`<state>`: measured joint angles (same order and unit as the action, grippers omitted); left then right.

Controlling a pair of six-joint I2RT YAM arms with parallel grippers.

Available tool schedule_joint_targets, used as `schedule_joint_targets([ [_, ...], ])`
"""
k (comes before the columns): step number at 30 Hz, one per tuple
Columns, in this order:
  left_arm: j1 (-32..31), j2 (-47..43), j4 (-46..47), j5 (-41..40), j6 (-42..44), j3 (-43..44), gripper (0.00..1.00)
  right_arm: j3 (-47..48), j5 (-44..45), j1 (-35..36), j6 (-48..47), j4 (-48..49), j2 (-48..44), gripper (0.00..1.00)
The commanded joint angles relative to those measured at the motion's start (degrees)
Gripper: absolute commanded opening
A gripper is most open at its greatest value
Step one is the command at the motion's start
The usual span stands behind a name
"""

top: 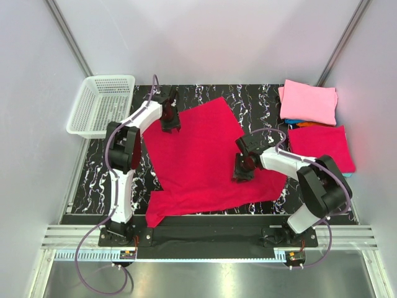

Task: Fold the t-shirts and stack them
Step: Fold the tshirt

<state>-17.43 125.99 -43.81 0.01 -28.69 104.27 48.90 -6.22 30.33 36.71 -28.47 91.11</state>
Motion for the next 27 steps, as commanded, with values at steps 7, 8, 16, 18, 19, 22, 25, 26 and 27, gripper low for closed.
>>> schedule_joint_targets([
  [7, -0.67, 3.47, -6.28, -8.18, 0.83, 1.12, 0.43, 1.54, 5.95, 0.44, 1.09, 1.92, 6.09, 0.36],
  [8, -0.59, 3.64, -6.98, -8.79, 0.56, 0.42, 0.43, 1.81, 5.87, 0.44, 1.08, 1.84, 6.53, 0.37],
  [16, -0.67, -0.57, -8.66, -13.63, -3.74, -10.39, 0.43, 7.78, 14.74, 0.17, -1.81, -2.9, 12.33, 0.46],
  [18, -0.67, -2.68, -8.48, -14.16, -4.79, -14.34, 0.43, 9.79, 15.62, -0.7, -2.95, -3.87, 13.65, 0.46],
  [19, -0.76, -3.38, -8.22, -14.51, -4.97, -15.66, 0.43, 10.33, 15.62, -2.1, -3.39, -4.14, 14.0, 0.47],
  [22, -1.2, -7.24, -6.91, -14.87, -6.38, -22.16, 0.42, 13.05, 14.75, -4.74, -5.15, -5.1, 15.06, 0.47],
  [25, -2.34, -12.25, -5.15, -12.93, -7.96, -29.1, 0.42, 16.74, 12.2, -9.22, -6.73, -6.68, 15.85, 0.46],
  [26, -3.04, -13.66, -4.62, -12.58, -8.66, -32.69, 0.42, 17.88, 11.93, -10.62, -7.09, -7.04, 16.64, 0.46],
  [27, -3.83, -14.8, -3.83, -9.88, -9.28, -34.55, 0.42, 20.94, 11.58, -11.07, -8.22, -8.61, 17.17, 0.46],
])
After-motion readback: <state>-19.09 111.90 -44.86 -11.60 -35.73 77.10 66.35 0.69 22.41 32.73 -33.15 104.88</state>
